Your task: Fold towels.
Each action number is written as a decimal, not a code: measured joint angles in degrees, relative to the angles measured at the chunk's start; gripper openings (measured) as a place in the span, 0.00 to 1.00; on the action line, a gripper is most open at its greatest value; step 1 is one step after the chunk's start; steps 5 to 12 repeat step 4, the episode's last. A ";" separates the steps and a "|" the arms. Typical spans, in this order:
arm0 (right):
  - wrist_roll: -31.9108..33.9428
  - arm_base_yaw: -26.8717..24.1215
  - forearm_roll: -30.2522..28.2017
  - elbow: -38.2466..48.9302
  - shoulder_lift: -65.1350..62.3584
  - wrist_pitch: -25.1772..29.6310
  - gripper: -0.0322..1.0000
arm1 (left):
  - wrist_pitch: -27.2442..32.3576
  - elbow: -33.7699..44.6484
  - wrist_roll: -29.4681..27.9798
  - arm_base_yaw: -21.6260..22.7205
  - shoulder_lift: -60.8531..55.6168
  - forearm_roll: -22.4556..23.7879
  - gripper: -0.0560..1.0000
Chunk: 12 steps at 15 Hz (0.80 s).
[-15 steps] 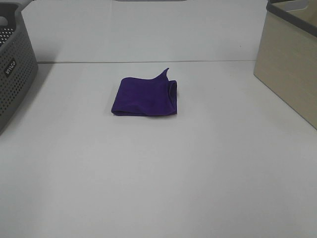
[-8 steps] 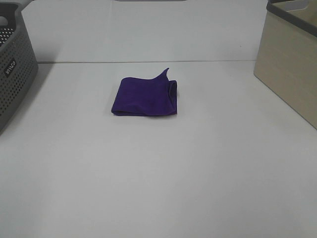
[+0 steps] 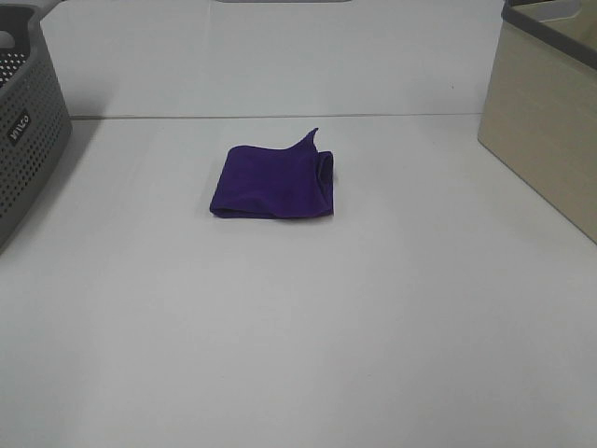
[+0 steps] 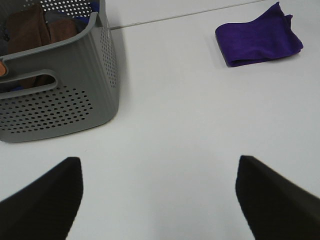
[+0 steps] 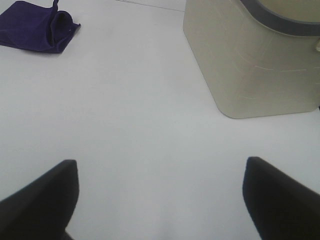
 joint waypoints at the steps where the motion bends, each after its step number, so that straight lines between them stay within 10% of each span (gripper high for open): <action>1: 0.00 0.00 0.00 0.00 0.00 0.00 0.87 | 0.00 0.00 0.00 0.00 0.00 0.00 0.78; 12: 0.00 0.00 0.00 0.00 0.00 0.00 0.87 | -0.06 0.00 -0.06 0.00 0.00 0.00 0.78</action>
